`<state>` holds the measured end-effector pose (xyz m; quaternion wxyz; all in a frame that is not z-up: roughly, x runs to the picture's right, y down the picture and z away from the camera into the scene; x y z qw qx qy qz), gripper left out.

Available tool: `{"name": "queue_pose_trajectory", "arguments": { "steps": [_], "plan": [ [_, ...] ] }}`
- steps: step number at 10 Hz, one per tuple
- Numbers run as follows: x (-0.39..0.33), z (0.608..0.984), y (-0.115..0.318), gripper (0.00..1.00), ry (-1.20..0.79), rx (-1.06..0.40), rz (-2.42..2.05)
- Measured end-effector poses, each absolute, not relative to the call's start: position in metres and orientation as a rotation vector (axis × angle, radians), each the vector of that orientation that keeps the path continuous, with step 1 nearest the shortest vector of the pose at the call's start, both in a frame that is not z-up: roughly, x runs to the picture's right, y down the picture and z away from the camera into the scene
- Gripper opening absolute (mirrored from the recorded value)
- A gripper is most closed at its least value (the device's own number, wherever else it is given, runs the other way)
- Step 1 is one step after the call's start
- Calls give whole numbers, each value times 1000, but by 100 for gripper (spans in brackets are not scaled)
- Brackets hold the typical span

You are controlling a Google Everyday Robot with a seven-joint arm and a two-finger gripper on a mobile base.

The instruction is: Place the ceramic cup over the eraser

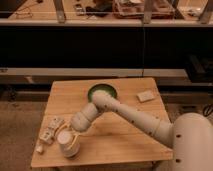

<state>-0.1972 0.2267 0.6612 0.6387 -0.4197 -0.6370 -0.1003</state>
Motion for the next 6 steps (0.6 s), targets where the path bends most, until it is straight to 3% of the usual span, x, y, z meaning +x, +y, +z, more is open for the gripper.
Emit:
{"name": "queue_pose_trajectory", "arguments": {
  "steps": [6],
  "plan": [
    [-185,665,219,80,-1452,-945,-204]
  ]
}}
